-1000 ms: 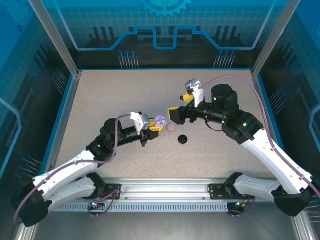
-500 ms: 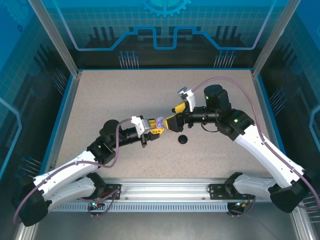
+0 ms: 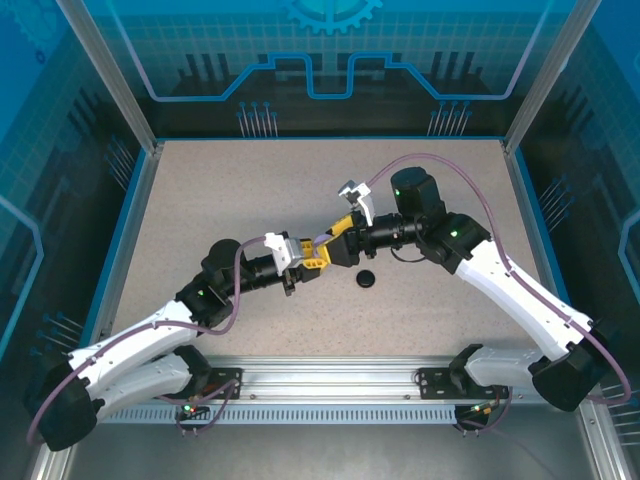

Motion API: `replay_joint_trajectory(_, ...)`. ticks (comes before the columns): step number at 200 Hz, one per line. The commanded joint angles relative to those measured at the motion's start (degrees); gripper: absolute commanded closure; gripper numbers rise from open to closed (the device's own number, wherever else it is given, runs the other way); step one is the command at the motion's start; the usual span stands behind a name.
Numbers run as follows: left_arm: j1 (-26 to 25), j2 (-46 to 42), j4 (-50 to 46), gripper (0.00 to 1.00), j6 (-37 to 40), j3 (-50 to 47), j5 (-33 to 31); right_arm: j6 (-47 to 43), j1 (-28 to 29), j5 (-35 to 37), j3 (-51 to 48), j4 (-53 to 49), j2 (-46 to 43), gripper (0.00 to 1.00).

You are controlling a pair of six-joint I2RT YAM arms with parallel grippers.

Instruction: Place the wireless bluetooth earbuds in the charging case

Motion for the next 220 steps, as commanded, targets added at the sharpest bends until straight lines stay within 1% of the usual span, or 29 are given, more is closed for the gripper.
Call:
replay_joint_trajectory(1, -0.4, 0.5, 0.1, 1.0, 0.0, 0.5, -0.7, -1.3, 0.4, -2.0, 1.8, -0.5, -1.3, 0.28)
replay_joint_trajectory(28, -0.4, 0.7, -0.2, 1.0, -0.1, 0.6, -1.3, -2.0, 0.4, -2.1, 1.1, -2.0, -2.0, 0.32)
replay_joint_trajectory(55, -0.4, 0.7, -0.5, 1.0, -0.1, 0.6, -1.5, -2.6, 0.4, -0.7, 0.2, -3.0, -3.3, 0.34)
replay_joint_trajectory(87, -0.4, 0.8, -0.8, 1.0, -0.2, 0.8, -1.8, -3.2, 0.4, 0.0, -0.2, -4.1, -4.2, 0.34)
replay_joint_trajectory(112, -0.4, 0.8, -0.9, 1.0, -0.5, 0.9, -1.5, -4.1, 0.4, 2.6, -0.3, -5.6, -4.8, 0.33)
replay_joint_trajectory(136, -0.4, 0.9, -1.2, 1.0, -0.6, 0.8, -1.5, -5.2, 0.2, 9.6, 0.6, -7.9, -5.9, 0.31)
replay_joint_trajectory(152, -0.4, 0.8, -2.2, 1.0, -1.1, 0.8, -1.6, -5.6, -0.1, 18.0, 0.6, -9.4, -7.3, 0.3)
replay_joint_trajectory(162, -0.4, 0.8, -2.9, 1.0, -1.8, 0.7, -1.7, -5.0, -0.3, 25.3, 0.2, -10.4, -8.6, 0.28)
replay_joint_trajectory(166, -0.4, 0.7, -3.2, 1.0, -2.2, 0.5, -1.7, -4.8, -0.4, 27.2, 0.0, -10.7, -8.9, 0.28)
replay_joint_trajectory(182, -0.4, 0.7, -4.1, 1.0, -4.5, -0.1, -2.4, -2.4, -1.2, 37.2, -1.5, -12.1, -10.8, 0.21)
replay_joint_trajectory(189, -0.4, 0.8, -4.9, 1.0, -5.9, -0.4, -2.9, -1.2, -2.1, 40.3, -2.3, -12.9, -11.6, 0.16)
replay_joint_trajectory(201, -0.4, 1.1, -6.4, 1.0, -9.2, -0.9, -3.7, 1.4, -4.2, 43.3, -4.2, -13.8, -13.0, 0.08)
replay_joint_trajectory(214, -0.4, 1.8, -9.6, 1.0, -12.5, -0.8, -3.5, 3.1, -6.7, 42.8, -6.3, -13.6, -14.2, 0.0)
replay_joint_trajectory(220, -0.4, 2.3, -11.1, 1.0, -13.8, -0.8, -3.4, 3.7, -7.9, 42.1, -7.6, -13.1, -14.8, 0.0)
